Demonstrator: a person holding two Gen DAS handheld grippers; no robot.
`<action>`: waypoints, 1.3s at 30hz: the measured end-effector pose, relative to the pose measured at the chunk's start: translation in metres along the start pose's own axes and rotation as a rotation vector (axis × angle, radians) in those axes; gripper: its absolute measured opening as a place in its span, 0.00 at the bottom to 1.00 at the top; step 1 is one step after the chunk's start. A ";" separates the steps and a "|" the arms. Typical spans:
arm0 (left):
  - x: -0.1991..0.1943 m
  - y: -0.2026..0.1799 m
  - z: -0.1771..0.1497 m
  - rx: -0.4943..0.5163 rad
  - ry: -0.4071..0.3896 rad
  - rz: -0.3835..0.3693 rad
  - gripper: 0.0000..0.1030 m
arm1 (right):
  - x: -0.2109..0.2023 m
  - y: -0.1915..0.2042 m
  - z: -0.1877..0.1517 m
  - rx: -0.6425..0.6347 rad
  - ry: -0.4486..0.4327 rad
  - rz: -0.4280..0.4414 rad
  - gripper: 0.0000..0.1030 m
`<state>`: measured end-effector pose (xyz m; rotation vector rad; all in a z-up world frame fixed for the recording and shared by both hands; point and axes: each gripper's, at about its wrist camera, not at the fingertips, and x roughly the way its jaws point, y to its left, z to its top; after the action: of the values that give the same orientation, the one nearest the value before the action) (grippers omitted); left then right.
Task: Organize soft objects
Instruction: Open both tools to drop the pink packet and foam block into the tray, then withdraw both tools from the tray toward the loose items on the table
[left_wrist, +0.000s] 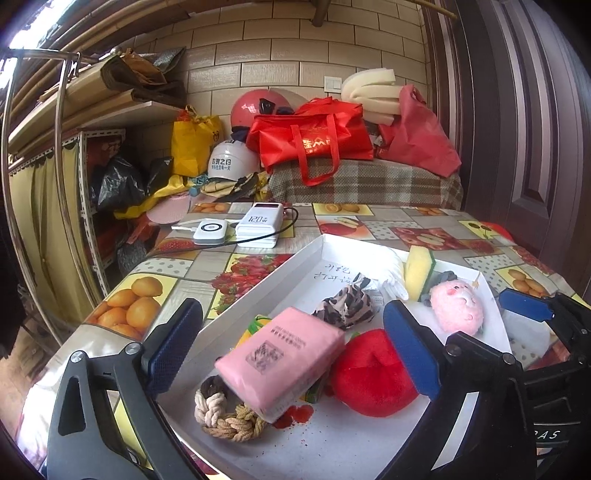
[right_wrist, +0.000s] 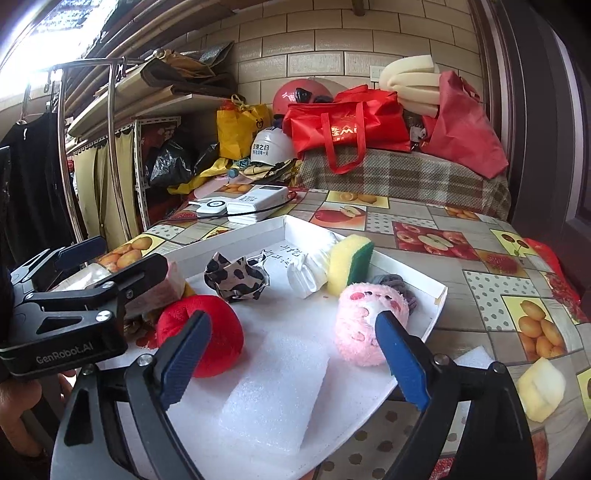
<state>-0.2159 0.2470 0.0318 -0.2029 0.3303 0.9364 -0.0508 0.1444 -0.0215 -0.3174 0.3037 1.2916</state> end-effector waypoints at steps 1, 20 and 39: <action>-0.001 0.000 0.000 0.002 -0.005 0.002 0.96 | 0.000 -0.001 0.000 0.003 -0.001 -0.002 0.96; -0.205 -0.001 0.097 -0.409 -0.372 -0.425 0.96 | -0.045 -0.029 -0.016 0.103 -0.103 -0.046 0.99; -0.394 -0.033 0.113 -0.531 -0.707 -0.681 0.96 | -0.072 -0.102 -0.041 0.384 -0.079 -0.093 0.99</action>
<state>-0.3838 -0.0341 0.2811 -0.4188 -0.6248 0.3509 0.0278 0.0394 -0.0243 0.0450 0.4555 1.1240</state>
